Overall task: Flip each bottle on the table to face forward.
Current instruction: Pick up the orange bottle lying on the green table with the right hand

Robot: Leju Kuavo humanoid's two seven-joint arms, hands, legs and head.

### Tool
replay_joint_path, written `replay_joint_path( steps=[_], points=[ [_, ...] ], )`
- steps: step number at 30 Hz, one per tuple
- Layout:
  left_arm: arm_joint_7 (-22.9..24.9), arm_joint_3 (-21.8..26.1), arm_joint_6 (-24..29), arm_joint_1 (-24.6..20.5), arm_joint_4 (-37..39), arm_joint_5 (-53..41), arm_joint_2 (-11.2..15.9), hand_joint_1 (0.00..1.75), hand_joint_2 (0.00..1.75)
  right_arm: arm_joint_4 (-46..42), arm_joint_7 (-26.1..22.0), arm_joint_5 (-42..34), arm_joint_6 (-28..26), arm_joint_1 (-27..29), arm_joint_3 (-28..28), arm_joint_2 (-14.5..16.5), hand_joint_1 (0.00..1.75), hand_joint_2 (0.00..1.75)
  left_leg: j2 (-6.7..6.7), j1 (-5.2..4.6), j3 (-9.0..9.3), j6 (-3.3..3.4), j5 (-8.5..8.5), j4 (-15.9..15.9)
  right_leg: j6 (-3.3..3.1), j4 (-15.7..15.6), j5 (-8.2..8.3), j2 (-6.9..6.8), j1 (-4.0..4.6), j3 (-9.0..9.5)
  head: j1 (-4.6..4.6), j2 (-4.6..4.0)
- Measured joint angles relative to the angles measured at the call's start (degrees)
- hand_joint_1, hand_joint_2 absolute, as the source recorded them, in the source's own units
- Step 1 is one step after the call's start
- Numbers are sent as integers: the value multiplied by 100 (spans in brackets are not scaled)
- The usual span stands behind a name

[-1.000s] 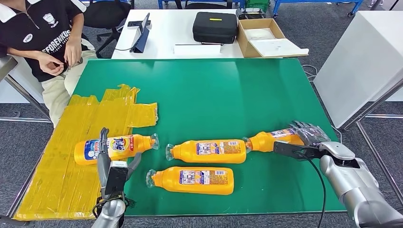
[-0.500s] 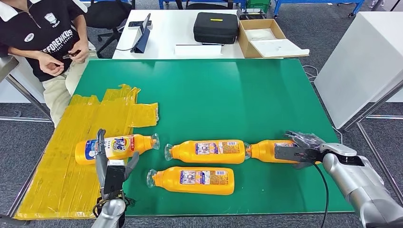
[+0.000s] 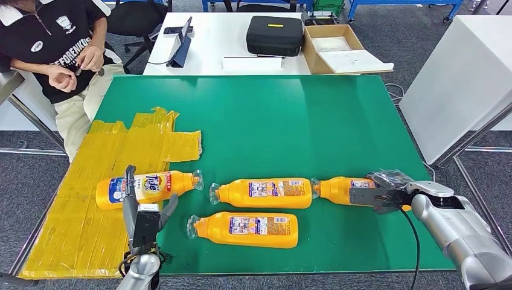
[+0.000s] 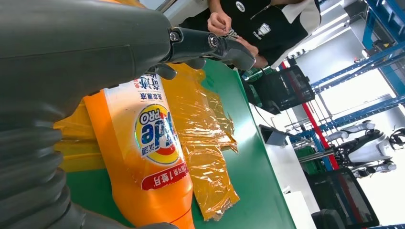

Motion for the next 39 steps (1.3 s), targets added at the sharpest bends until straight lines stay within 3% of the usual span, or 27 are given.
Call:
replay_joint_path(
  steps=[6, 12, 17, 23, 27, 30, 34, 39],
  points=[
    [0, -1, 27, -15, 69, 54, 14, 0, 175, -97, 183, 3, -157, -11, 146, -78, 175, 175, -1, 0, -2, 0, 0, 0, 0, 0, 0, -1, 0, 0, -1, -1],
    [0, 1, 66, -8, 108, 80, 42, 0, 175, -194, 1198, 413, -883, 28, 392, -110, 175, 175, -1, 0, -9, 1, 1, 0, 0, 1, 0, -1, 0, -3, 0, -1],
    [0, 2, 68, -3, 109, 84, 51, 0, 175, -208, 1393, 504, -1049, 45, 480, -107, 175, 175, -1, 0, -10, 1, 1, 0, 0, 1, 0, -1, 0, -5, 0, -1],
    [79, 49, 36, 63, 94, -111, 50, 0, 175, -317, 2484, 1048, -2095, 203, 442, -89, 175, 175, -1, 0, -16, 1, 1, -1, 0, 1, 0, -1, 0, -7, 0, -1],
    [217, 196, -52, 214, -42, -391, 34, 0, 175, -542, 3202, 1825, -2841, 425, 84, 40, 175, 175, 0, 1, -28, 1, 2, -2, 0, 3, 0, -1, 1, -18, 1, 0],
    [295, 348, -133, 353, -180, -586, -15, 0, 175, -916, 3410, 2323, -3421, 728, -506, 285, 175, 175, -1, 3, -37, 1, 3, -2, 0, 4, 0, -1, 2, -29, -1, 0],
    [358, 543, -186, 479, -331, -728, -99, 0, 175, -1552, 3434, 2835, -3980, 1106, -1299, 635, 175, 175, -8, 7, -51, 1, 4, -2, 0, 5, -1, -8, 4, -43, -1, -1],
    [391, 745, -250, 583, -467, -811, -169, 0, 175, -2342, 3024, 2701, -4728, 1558, -1977, 1038, 175, 175, -7, 7, -64, 0, 4, -3, 0, 6, -2, -8, 4, -57, -1, -1]
  ],
)
